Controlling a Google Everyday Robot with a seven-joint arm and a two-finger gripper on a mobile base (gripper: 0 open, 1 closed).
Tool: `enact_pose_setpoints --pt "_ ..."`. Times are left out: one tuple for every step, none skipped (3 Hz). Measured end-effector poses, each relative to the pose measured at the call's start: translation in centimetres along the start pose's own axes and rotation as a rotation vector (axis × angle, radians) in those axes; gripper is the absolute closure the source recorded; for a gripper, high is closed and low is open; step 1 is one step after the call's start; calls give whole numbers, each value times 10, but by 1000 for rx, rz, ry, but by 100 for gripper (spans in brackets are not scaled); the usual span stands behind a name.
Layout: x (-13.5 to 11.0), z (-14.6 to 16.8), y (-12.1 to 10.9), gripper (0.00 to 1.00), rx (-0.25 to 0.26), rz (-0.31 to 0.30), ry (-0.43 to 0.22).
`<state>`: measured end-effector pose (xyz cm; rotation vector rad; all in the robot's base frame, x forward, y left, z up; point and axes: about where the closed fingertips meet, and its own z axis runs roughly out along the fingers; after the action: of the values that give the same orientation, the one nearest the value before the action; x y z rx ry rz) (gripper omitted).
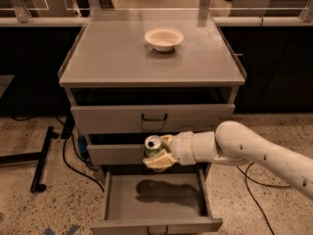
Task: Place green can into bottom drawer
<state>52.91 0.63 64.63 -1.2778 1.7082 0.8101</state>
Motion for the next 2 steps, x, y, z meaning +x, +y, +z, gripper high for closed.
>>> enact_pose_setpoints --pt "58 39 12 100 -2 42 -30" --pt "124 99 3 100 -10 86 -52"
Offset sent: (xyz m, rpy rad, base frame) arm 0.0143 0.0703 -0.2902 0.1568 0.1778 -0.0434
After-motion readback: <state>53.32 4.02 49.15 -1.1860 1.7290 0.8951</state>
